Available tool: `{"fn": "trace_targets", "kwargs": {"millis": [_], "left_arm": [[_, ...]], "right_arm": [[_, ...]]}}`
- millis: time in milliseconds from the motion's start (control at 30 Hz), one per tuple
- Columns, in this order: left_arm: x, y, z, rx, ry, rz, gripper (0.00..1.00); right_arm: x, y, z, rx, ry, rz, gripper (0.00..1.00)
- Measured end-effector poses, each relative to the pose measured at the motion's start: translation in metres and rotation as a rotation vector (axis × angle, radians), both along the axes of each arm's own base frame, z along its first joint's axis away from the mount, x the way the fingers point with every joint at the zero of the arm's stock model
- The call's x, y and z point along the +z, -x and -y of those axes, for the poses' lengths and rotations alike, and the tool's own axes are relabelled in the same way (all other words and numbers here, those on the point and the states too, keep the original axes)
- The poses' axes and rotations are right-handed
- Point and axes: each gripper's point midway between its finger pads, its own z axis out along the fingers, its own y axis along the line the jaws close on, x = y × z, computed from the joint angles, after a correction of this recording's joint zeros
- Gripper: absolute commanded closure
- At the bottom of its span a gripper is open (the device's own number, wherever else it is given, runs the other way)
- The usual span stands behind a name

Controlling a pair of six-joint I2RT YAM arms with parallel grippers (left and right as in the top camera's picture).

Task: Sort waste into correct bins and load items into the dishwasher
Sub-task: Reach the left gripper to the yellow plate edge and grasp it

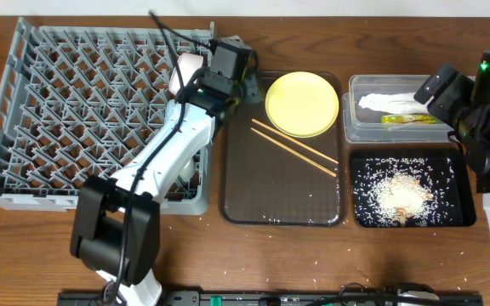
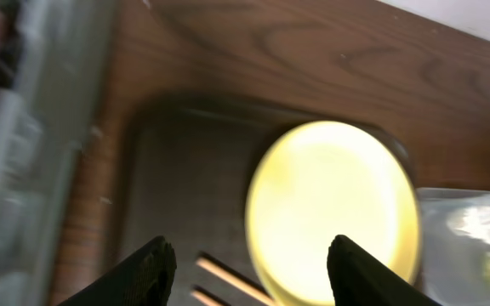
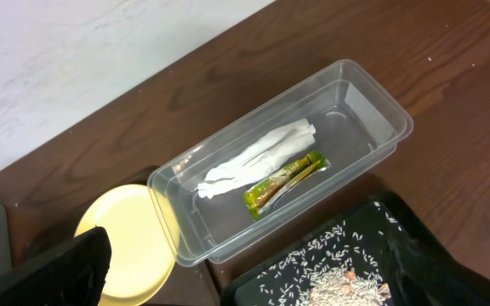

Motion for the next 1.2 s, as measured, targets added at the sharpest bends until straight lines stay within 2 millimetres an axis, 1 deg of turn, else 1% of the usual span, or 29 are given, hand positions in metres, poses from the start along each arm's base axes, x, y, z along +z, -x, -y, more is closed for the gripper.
{"fn": "trace_targets", "kwargs": {"millis": [133, 233, 333, 433, 567, 633, 733, 900, 967, 1067, 1133, 1200], "left_arm": [[-0.02, 0.006, 0.023, 0.006, 0.048, -0.053, 0.41], [-0.046, 0.008, 0.041, 0.022, 0.048, -0.084, 0.41], [-0.07, 0.007, 0.053, 0.055, 0.051, -0.101, 0.41], [-0.092, 0.003, 0.059, 0.087, 0.06, -0.113, 0.41], [-0.113, -0.002, 0.054, 0.126, 0.054, -0.133, 0.41], [-0.119, -0.004, 0.051, 0.138, 0.055, -0.138, 0.41], [-0.12, -0.01, 0.05, 0.142, 0.071, -0.126, 0.43], [-0.123, -0.017, 0.06, 0.123, 0.133, -0.115, 0.59], [-0.127, -0.017, 0.064, 0.114, 0.147, -0.123, 0.59], [-0.128, -0.017, 0.066, 0.125, 0.17, -0.13, 0.61], [-0.129, -0.017, 0.067, 0.142, 0.187, -0.14, 0.66], [-0.131, -0.018, 0.066, 0.17, 0.207, -0.15, 0.74]], "right_arm": [[0.0, 0.0, 0.0, 0.0, 0.0, 0.0, 0.01], [0.0, 0.0, 0.0, 0.0, 0.0, 0.0, 0.01], [0.0, 0.0, 0.0, 0.0, 0.0, 0.0, 0.01], [0.0, 0.0, 0.0, 0.0, 0.0, 0.0, 0.01], [0.0, 0.0, 0.0, 0.0, 0.0, 0.0, 0.01], [0.0, 0.0, 0.0, 0.001, 0.0, 0.0, 0.01], [0.0, 0.0, 0.0, 0.0, 0.0, 0.0, 0.01], [0.0, 0.0, 0.0, 0.0, 0.0, 0.0, 0.01], [0.0, 0.0, 0.0, 0.0, 0.0, 0.0, 0.01], [0.0, 0.0, 0.0, 0.0, 0.0, 0.0, 0.01], [0.0, 0.0, 0.0, 0.0, 0.0, 0.0, 0.01], [0.0, 0.0, 0.0, 0.0, 0.0, 0.0, 0.01]]}}
